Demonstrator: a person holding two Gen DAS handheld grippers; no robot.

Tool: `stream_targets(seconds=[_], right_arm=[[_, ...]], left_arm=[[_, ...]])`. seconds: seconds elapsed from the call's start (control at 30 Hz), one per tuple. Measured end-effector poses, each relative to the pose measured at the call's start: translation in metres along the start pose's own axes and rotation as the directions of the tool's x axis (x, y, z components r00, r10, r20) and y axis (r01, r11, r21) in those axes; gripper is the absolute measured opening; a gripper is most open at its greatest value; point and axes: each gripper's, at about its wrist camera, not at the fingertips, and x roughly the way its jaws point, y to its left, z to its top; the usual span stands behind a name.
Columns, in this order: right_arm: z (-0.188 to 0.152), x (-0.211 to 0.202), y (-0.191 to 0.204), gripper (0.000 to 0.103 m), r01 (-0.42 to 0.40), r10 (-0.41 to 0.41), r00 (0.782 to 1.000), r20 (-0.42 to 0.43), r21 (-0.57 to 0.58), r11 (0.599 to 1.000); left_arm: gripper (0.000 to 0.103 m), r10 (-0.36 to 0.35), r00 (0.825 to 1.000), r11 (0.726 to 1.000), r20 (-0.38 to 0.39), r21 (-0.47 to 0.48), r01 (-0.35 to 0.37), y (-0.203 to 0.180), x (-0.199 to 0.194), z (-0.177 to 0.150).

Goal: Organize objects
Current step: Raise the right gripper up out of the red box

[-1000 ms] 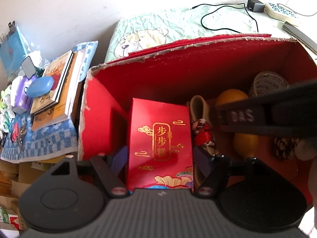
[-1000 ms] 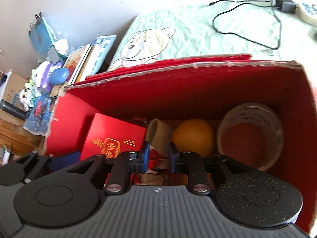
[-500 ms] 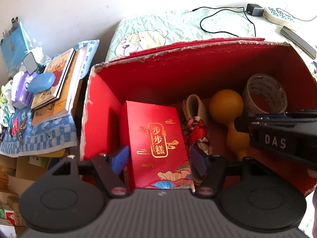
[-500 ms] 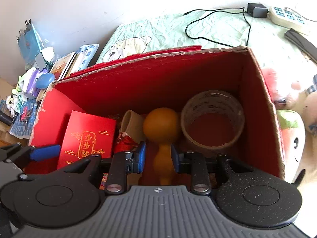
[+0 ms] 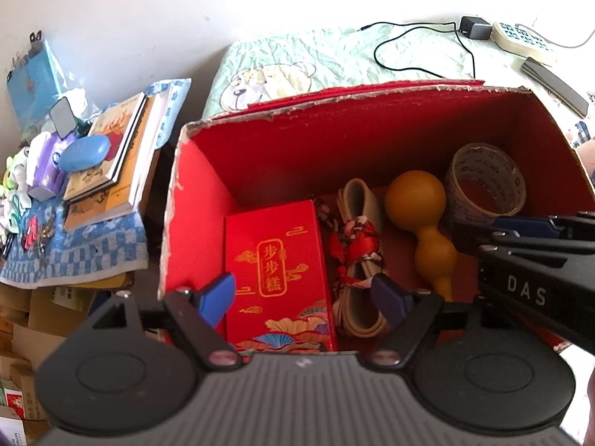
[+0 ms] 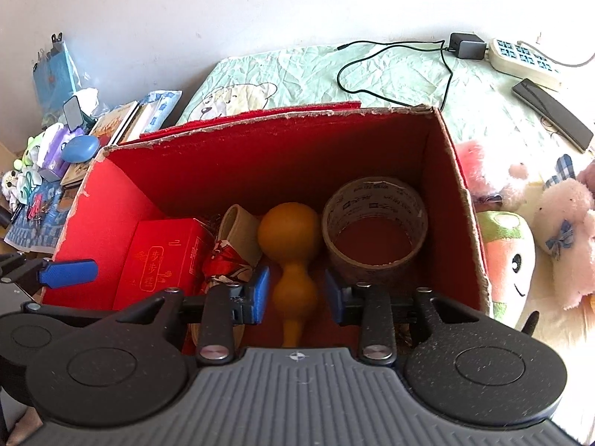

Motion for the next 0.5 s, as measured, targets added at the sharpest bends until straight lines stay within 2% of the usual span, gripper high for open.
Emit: stream_targets(seconds=[0.5], right_arm=[[-0.01, -0.017, 0.002, 0.037, 0.025, -0.024, 1.0, 0.019, -0.019, 1.0]], left_arm=[[0.083, 0.006, 1.0, 1.0, 0.01, -0.003, -0.006, 0.0, -0.008, -0.008]])
